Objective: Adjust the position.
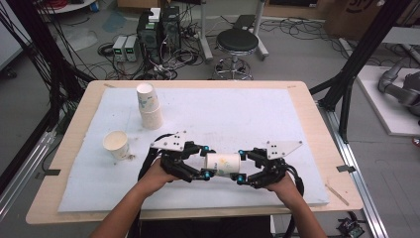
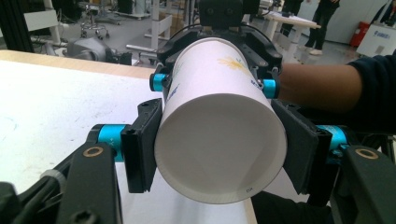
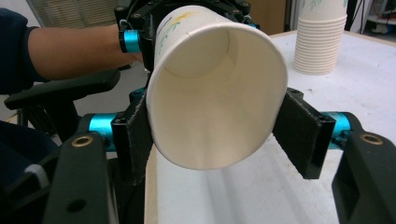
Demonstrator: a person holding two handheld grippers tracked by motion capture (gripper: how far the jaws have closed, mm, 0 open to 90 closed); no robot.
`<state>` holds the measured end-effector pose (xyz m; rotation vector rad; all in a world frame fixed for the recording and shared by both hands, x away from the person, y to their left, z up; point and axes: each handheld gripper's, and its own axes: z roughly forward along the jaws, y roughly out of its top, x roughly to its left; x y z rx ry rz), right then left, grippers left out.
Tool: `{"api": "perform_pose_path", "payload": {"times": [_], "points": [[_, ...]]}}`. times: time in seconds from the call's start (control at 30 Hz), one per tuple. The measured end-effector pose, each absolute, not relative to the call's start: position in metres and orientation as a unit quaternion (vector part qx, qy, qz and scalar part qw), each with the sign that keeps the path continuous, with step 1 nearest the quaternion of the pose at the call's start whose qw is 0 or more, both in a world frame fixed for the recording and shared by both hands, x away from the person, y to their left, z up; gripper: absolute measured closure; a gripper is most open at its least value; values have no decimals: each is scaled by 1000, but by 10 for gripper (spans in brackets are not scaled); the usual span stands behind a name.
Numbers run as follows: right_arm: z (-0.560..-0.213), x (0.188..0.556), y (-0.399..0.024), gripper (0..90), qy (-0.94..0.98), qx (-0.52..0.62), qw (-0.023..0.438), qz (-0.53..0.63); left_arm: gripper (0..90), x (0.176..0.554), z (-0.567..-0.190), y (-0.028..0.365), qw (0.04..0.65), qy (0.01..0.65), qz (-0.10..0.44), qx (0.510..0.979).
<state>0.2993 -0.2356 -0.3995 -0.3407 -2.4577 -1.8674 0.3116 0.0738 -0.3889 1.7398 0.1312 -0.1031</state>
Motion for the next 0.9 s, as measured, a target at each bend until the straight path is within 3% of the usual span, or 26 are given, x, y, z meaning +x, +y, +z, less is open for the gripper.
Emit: {"api": "perform_pose_path", "payload": {"times": [0.07, 0.17, 0.2, 0.9], "points": [[-398, 299, -236, 341, -796, -108, 18, -595, 333, 311, -389, 73, 634, 61, -37, 770], [-396, 298, -237, 341, -803, -106, 18, -586, 154, 310, -388, 72, 624, 84, -31, 777], [-394, 298, -237, 340, -807, -105, 14, -580, 144, 310, -388, 72, 619, 88, -30, 780], [-368, 305, -228, 340, -866, -103, -13, -490, 146, 310, -382, 78, 542, 92, 17, 835]]}}
